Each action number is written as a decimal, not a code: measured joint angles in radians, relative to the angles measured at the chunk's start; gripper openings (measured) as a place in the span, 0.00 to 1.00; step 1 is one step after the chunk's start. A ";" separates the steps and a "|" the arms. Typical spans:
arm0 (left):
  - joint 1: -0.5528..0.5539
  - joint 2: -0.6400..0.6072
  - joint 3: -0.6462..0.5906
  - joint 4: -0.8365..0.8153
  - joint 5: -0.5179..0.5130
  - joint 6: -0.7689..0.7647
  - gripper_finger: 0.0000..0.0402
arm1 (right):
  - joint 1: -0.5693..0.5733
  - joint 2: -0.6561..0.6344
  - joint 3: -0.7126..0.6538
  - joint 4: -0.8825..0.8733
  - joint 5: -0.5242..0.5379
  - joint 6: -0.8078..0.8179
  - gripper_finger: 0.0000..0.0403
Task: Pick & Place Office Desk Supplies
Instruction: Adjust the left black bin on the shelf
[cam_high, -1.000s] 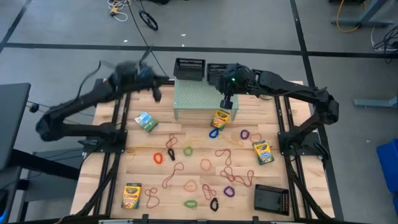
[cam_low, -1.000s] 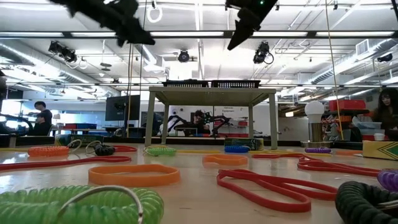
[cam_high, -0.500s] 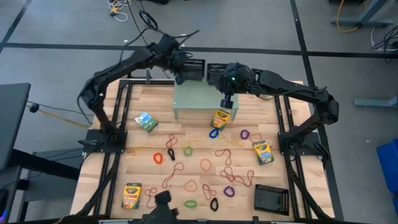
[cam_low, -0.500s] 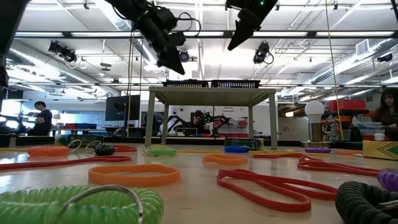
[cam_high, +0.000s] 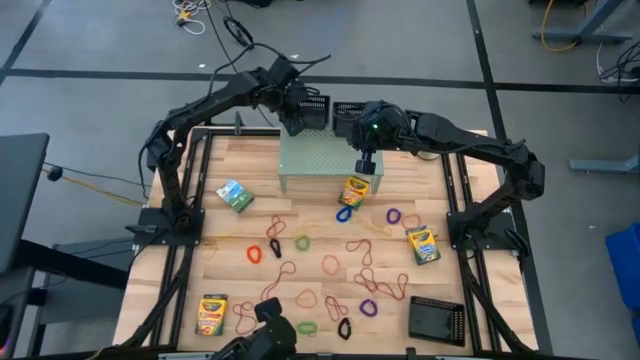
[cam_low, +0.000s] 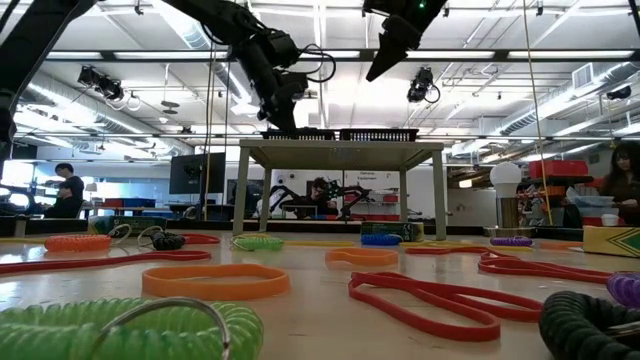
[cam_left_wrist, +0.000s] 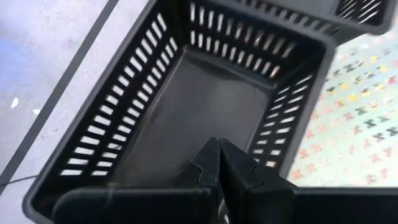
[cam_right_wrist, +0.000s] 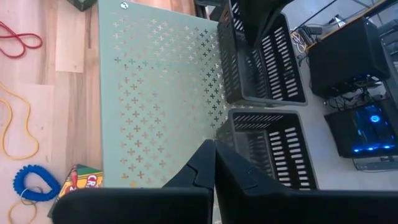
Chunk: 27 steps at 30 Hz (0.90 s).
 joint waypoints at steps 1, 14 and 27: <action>0.000 0.002 0.000 0.000 0.001 -0.002 0.02 | 0.000 0.000 0.000 0.000 0.000 0.000 0.02; -0.004 0.007 0.000 -0.028 0.087 -0.009 0.02 | -0.002 0.000 0.000 0.000 0.000 0.000 0.02; -0.032 0.007 0.000 -0.029 0.120 0.009 0.02 | -0.002 0.000 0.000 0.000 0.000 -0.008 0.02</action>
